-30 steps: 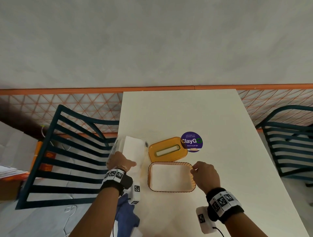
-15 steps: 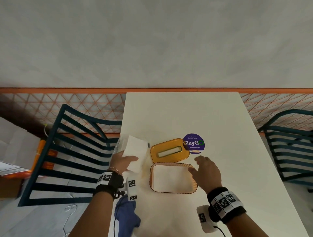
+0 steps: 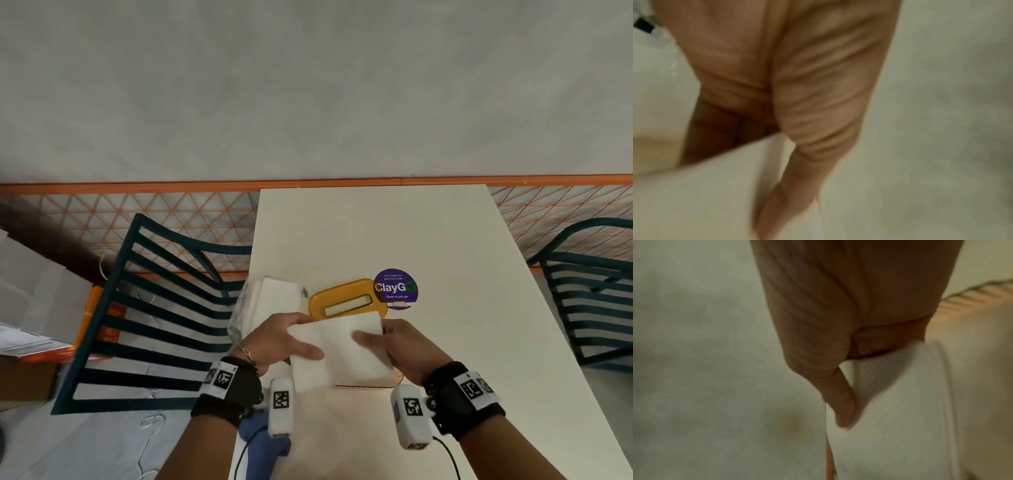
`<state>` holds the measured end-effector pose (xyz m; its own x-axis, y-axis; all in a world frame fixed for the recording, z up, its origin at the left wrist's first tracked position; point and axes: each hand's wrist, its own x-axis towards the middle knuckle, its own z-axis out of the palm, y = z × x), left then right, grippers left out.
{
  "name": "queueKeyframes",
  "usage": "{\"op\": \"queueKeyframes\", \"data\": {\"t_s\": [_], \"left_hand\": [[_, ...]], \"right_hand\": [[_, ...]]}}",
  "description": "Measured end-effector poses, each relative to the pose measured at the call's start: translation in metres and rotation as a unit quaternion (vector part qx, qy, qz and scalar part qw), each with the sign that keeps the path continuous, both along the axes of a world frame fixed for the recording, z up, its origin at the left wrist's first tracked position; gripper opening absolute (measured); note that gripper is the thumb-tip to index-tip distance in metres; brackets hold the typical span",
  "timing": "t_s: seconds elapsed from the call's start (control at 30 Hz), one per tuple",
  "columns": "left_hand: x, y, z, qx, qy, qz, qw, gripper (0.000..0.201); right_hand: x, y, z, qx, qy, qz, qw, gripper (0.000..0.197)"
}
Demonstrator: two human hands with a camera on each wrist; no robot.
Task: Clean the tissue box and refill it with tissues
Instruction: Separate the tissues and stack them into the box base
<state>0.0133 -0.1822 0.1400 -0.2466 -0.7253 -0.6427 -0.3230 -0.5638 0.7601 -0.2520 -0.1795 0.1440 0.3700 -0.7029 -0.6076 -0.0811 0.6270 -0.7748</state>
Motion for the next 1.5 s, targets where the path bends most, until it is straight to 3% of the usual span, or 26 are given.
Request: {"op": "queueKeyframes", "data": {"t_s": [0.1, 0.17, 0.27, 0.37, 0.5, 0.77, 1.0, 1.2, 1.3, 1.4, 1.5], "left_hand": [[-0.015, 0.005, -0.026, 0.028, -0.011, 0.149, 0.988, 0.050], [-0.028, 0.011, -0.038, 0.057, -0.004, 0.185, 0.981, 0.041], [-0.045, 0.017, -0.051, 0.052, -0.044, 0.200, 0.978, 0.048], [-0.056, 0.017, -0.053, -0.003, -0.162, 0.159, 0.974, 0.053], [-0.066, 0.019, -0.053, -0.052, -0.228, 0.109, 0.966, 0.049], [-0.074, 0.025, -0.062, -0.106, -0.277, 0.077, 0.952, 0.035], [-0.079, 0.030, -0.055, -0.157, -0.331, 0.027, 0.930, 0.048], [-0.071, 0.032, -0.046, -0.253, -0.362, 0.006, 0.897, 0.040], [-0.073, 0.032, -0.050, -0.284, -0.335, -0.087, 0.894, 0.032], [-0.078, 0.028, -0.058, -0.230, -0.307, -0.229, 0.895, 0.035], [-0.078, 0.021, -0.061, -0.205, -0.299, -0.271, 0.892, 0.035]], "right_hand": [[-0.013, 0.003, -0.023, -0.010, 0.093, -0.011, 0.996, 0.026], [-0.019, 0.004, -0.038, -0.005, 0.158, -0.020, 0.987, 0.020], [-0.021, 0.003, -0.054, -0.013, 0.255, -0.012, 0.967, 0.018], [-0.018, 0.003, -0.060, -0.059, 0.359, 0.036, 0.931, 0.024], [-0.013, 0.002, -0.062, -0.110, 0.442, 0.093, 0.885, 0.029], [-0.003, 0.000, -0.064, -0.154, 0.483, 0.061, 0.860, 0.020], [0.003, 0.007, -0.057, -0.161, 0.529, 0.099, 0.827, 0.043], [-0.012, 0.015, -0.049, -0.256, 0.551, 0.083, 0.790, 0.035], [-0.013, 0.021, -0.052, -0.287, 0.538, 0.166, 0.775, 0.039], [-0.008, 0.027, -0.054, -0.294, 0.560, 0.265, 0.727, 0.041], [-0.005, 0.028, -0.058, -0.293, 0.577, 0.285, 0.707, 0.038]]}}
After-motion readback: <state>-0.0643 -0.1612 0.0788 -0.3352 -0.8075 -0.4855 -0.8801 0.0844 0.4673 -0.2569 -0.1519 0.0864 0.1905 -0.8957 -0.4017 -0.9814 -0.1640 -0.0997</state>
